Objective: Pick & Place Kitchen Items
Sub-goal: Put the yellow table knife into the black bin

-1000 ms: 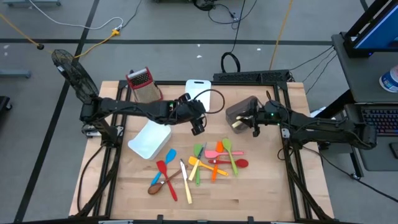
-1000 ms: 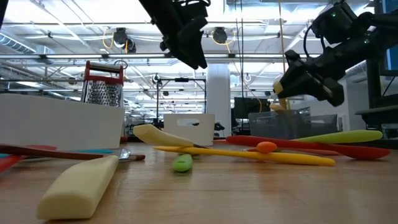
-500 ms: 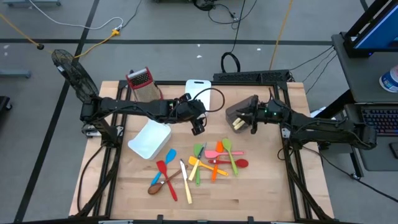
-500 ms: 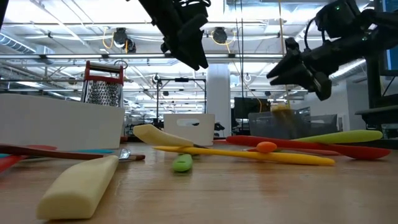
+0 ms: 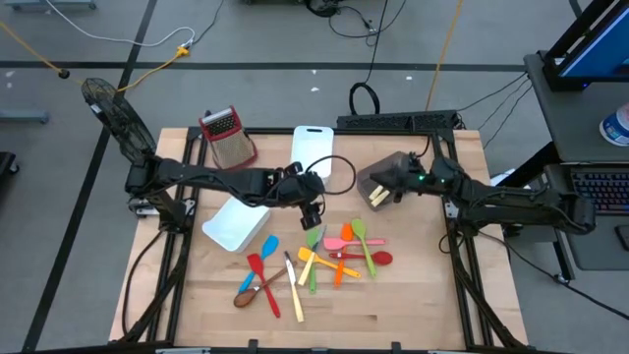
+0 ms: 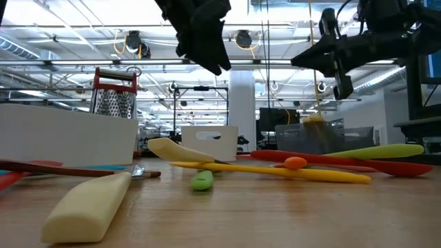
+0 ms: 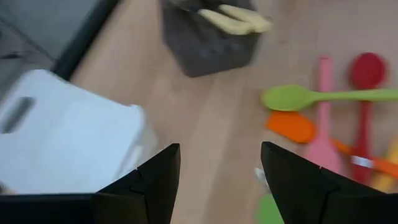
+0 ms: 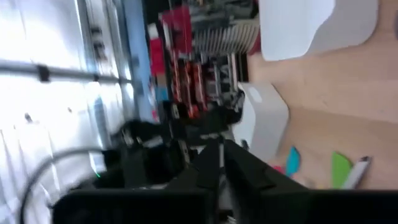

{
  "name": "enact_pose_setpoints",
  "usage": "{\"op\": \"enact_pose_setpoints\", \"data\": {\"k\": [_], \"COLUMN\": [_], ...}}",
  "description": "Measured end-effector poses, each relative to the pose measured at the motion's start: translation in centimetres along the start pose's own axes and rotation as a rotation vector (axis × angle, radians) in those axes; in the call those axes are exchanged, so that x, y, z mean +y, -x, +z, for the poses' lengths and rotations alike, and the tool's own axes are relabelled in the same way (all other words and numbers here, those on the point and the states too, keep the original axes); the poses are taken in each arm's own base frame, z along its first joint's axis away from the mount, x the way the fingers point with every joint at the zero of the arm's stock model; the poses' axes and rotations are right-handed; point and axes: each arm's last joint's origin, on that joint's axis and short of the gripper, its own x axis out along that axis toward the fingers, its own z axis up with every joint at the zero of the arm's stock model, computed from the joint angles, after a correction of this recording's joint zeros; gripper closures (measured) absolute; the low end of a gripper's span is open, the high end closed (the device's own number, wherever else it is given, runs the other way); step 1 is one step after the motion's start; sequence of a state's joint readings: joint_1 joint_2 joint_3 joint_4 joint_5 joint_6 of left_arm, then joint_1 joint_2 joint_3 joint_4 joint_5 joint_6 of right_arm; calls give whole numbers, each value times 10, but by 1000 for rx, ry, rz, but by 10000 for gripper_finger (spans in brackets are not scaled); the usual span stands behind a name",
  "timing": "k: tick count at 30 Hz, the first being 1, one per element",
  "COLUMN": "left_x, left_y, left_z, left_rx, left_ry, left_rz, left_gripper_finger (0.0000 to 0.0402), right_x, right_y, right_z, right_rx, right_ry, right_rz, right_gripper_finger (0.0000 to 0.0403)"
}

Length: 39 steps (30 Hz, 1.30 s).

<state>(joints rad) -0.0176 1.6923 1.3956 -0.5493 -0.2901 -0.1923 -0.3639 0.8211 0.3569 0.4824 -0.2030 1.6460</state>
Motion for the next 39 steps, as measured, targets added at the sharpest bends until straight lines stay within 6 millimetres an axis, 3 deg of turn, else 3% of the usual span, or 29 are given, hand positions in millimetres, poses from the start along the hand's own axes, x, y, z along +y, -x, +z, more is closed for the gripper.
{"op": "enact_pose_setpoints", "data": {"k": [6,14,20,25,30,39], "left_x": [-13,-44,-69,-88,-105,-118], "left_y": [4,15,25,34,43,52], "left_z": [-2,-6,-13,-17,-19,-23], "left_rx": [1,-30,38,51,23,-53], "left_ry": [70,110,165,252,330,465], "left_rz": [-56,-132,-336,-409,-445,-345], "left_gripper_finger": [172,172,172,172,172,172], "right_x": [1,15,25,30,24,15], "right_y": [1,14,27,37,42,51], "right_z": [-5,-18,-32,-40,-45,-53], "right_rx": [101,256,318,332,314,231], "right_ry": [228,607,779,901,977,1109], "right_rz": [13,172,306,390,326,214], "right_gripper_finger": [399,402,402,402,402,403]}}
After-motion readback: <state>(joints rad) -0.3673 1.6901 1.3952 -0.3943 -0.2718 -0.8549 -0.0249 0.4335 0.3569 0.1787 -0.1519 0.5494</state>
